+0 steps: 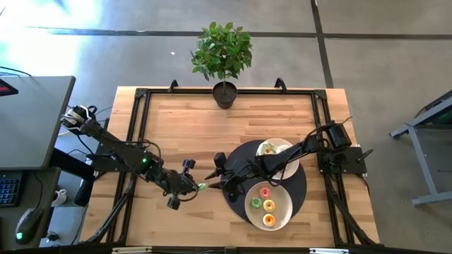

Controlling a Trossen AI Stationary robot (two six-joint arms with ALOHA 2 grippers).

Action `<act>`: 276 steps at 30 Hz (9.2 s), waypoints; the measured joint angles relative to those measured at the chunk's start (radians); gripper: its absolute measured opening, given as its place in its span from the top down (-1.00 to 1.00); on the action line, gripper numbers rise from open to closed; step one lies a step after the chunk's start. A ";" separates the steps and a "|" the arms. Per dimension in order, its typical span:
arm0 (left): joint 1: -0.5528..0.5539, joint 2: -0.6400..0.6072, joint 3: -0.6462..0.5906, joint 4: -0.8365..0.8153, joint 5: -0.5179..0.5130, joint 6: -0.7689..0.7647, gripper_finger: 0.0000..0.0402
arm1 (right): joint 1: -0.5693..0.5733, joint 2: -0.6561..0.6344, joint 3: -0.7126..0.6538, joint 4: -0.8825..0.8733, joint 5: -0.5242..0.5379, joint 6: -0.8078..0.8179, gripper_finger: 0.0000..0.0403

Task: Pick & Place donuts
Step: Put the small green donut on the bottom white plate, then return to Home Position

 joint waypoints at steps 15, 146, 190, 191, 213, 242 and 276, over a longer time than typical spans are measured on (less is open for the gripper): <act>0.000 0.014 -0.001 0.023 -0.097 0.010 0.95 | 0.003 0.000 0.000 0.063 -0.056 0.000 0.36; 0.078 -0.381 0.033 -0.694 -0.314 -0.682 0.21 | 0.030 -0.660 0.001 -1.267 0.270 0.744 -0.04; 0.079 -1.194 -0.697 0.068 -0.363 -0.214 0.21 | 0.029 -1.871 -0.985 -0.400 0.423 0.266 -0.04; 0.079 -1.194 -0.710 0.081 -0.364 -0.212 0.21 | 0.029 -1.872 -0.997 -0.402 0.422 0.270 -0.04; 0.079 -1.194 -0.783 0.315 -0.348 -0.046 0.21 | 0.029 -1.872 -1.090 -0.371 0.355 0.273 -0.04; 0.682 -1.188 -0.842 0.364 0.136 -0.031 0.21 | 0.029 -1.870 -1.090 -0.520 0.416 0.377 -0.04; 0.687 -1.188 -0.843 0.358 0.131 -0.062 0.21 | 0.029 -1.844 -1.114 -0.502 0.189 0.423 -0.05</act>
